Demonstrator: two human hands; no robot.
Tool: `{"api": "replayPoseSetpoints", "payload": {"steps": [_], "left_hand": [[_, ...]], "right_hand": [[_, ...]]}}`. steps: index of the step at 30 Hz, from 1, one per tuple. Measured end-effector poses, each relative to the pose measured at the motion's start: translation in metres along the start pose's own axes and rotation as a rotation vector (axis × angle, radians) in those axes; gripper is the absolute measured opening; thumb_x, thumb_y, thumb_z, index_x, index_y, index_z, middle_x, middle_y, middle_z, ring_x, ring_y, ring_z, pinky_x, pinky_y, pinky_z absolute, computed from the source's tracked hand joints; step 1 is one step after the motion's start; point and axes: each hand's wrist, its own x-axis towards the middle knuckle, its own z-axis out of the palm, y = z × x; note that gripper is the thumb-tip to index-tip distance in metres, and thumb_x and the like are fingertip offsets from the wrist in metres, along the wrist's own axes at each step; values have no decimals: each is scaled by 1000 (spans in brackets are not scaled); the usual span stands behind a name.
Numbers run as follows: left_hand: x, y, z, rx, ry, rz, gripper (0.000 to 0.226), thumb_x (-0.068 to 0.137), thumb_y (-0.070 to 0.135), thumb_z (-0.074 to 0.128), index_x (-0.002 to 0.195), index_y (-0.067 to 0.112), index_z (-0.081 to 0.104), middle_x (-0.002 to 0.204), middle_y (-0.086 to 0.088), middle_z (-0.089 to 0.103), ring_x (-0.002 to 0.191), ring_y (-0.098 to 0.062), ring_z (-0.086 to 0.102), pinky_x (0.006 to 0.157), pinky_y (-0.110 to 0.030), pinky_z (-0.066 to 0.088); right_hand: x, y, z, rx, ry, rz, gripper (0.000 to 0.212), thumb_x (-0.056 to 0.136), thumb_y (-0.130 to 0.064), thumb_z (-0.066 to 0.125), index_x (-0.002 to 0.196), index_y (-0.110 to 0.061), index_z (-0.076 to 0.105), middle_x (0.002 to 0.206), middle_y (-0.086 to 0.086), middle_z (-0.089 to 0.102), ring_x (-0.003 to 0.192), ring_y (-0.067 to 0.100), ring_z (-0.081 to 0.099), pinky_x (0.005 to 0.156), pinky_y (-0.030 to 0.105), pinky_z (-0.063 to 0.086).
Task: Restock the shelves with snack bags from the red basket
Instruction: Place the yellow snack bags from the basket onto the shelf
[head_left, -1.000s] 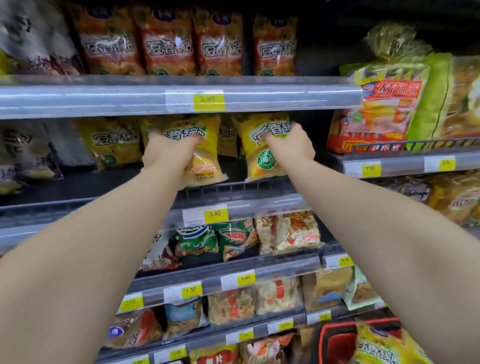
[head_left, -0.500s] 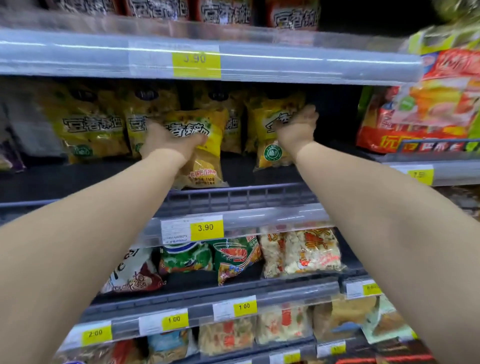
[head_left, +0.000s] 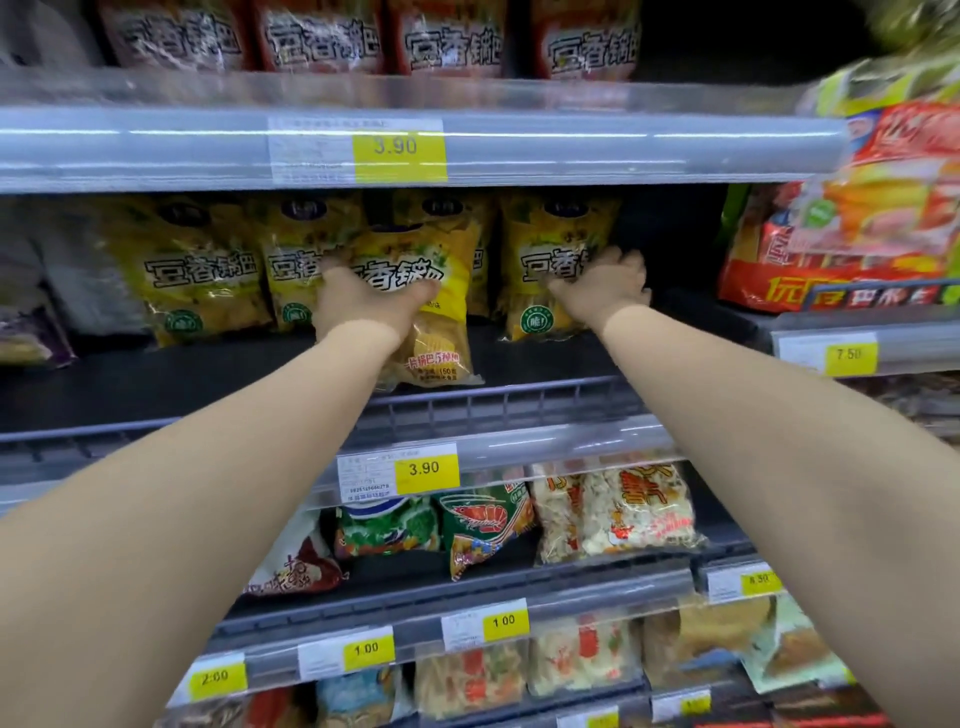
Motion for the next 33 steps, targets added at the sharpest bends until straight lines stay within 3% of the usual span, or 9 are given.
{"api": "replayPoseSetpoints", "payload": {"steps": [6, 12, 15, 18, 20, 23, 25, 29, 33], "left_hand": [[-20, 17, -8, -150, -12, -93, 104, 53, 57, 84, 133, 14, 34, 132, -10, 50, 117, -34, 52, 76, -33, 42], [-44, 29, -18, -392, -104, -139, 97, 62, 53, 80, 140, 18, 33, 134, -7, 48, 108, -28, 52, 81, -33, 41], [-42, 30, -28, -457, -128, -201, 71, 82, 47, 62, 141, 20, 33, 132, -10, 48, 105, -30, 48, 89, -37, 41], [-41, 29, -37, -516, -163, -254, 48, 92, 38, 47, 136, 21, 38, 127, -9, 54, 109, -29, 53, 99, -46, 44], [-40, 27, -42, -569, -187, -260, 40, 95, 34, 40, 133, 22, 40, 120, -6, 61, 107, -25, 58, 98, -44, 45], [-32, 16, -49, -598, -269, -210, 30, 100, 28, 34, 127, 20, 43, 103, -1, 67, 85, -11, 63, 83, -35, 44], [-25, 1, -58, -438, -309, -109, 21, 100, 26, 35, 117, 21, 46, 109, -5, 66, 81, -13, 64, 74, -32, 45], [-21, -48, -79, 627, -328, 230, 35, 95, 44, 38, 112, 20, 57, 112, -9, 61, 101, -30, 57, 77, -30, 38], [-26, -49, -73, 948, -426, 276, 40, 95, 44, 22, 86, 19, 52, 91, -4, 52, 85, -26, 47, 74, -34, 31]], "right_hand": [[-72, -25, -34, 507, -100, -318, 46, 87, -37, 63, 127, -17, 55, 109, -1, 60, 104, 18, 58, 73, 19, 41], [-116, -41, -46, 314, -314, -479, 73, 87, -44, 62, 146, -12, 33, 136, 7, 52, 117, 22, 54, 95, 34, 47], [-120, -40, -42, 334, -366, -408, 73, 89, -41, 57, 149, -15, 24, 130, 7, 54, 107, 21, 57, 85, 33, 49], [-121, -52, -40, 302, -345, -346, 96, 73, -63, 66, 142, -10, 27, 107, -1, 53, 92, 16, 56, 70, 30, 45], [-118, -61, -33, 223, -350, -318, 112, 65, -67, 71, 142, -5, 19, 110, 2, 50, 92, 19, 53, 70, 32, 47], [-108, -66, -17, 220, -319, -228, 106, 65, -55, 78, 138, -6, 20, 122, 7, 51, 106, 28, 54, 74, 34, 45], [-99, -70, -10, 227, -310, -172, 103, 65, -51, 81, 137, -9, 21, 128, 8, 50, 113, 30, 53, 80, 36, 44], [-79, -83, -1, 94, -229, -167, 114, 74, -54, 73, 148, -1, 4, 141, 14, 44, 125, 31, 48, 92, 34, 43], [-65, -96, 8, -19, -107, -250, 113, 81, -50, 67, 147, 5, -7, 146, 20, 36, 129, 32, 44, 99, 34, 40]]}}
